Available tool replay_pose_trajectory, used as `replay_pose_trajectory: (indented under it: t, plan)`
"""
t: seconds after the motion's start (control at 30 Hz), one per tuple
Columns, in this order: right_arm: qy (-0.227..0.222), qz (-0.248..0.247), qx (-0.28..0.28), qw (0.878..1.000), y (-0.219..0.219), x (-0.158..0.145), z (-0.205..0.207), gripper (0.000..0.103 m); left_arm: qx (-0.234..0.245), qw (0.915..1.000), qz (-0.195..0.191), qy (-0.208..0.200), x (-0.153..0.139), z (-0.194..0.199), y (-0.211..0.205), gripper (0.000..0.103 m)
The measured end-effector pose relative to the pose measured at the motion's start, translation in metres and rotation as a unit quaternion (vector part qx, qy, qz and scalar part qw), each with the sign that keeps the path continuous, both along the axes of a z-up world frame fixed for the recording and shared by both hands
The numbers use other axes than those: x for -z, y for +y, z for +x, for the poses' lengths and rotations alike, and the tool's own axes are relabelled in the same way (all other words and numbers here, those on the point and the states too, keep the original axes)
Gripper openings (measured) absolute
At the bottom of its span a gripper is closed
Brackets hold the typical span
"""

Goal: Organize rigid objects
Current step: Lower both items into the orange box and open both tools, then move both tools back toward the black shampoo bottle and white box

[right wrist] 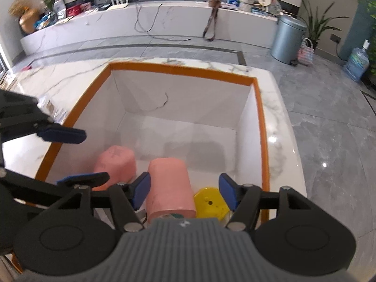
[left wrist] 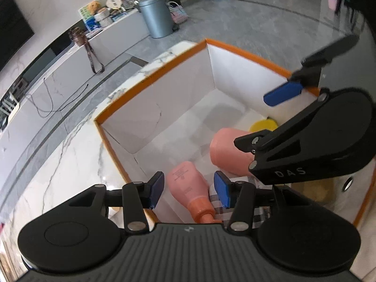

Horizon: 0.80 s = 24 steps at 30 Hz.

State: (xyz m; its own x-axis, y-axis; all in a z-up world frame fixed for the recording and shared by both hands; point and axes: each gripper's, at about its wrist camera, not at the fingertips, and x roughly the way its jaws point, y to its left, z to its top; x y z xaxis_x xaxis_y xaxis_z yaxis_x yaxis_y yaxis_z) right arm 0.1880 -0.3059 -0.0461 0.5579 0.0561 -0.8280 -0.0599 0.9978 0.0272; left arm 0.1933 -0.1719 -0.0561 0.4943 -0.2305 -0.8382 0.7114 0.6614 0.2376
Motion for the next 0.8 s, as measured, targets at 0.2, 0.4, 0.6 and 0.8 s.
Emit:
replay_pose_trajectory:
  t: [0.2, 0.4, 0.6, 0.8]
  plan:
    - [-0.018, 0.015, 0.031, 0.999, 0.006, -0.011, -0.006, 0.065, -0.05, 0.9978, -0.044, 0.005, -0.019, -0.005, 0.015, 0.058]
    - [-0.035, 0.024, 0.025, 0.999, 0.024, -0.024, -0.015, 0.065, -0.119, 0.9885, -0.09, 0.022, -0.036, -0.01, 0.049, 0.058]
    - [-0.058, 0.037, -0.001, 0.998, 0.057, -0.039, -0.031, 0.063, -0.184, 0.9743, -0.127, 0.026, -0.055, -0.019, 0.09, 0.058]
    - [-0.074, 0.045, -0.029, 0.996, 0.09, -0.05, -0.048, 0.061, -0.253, 0.9537, -0.155, 0.046, -0.063, -0.036, 0.131, 0.057]
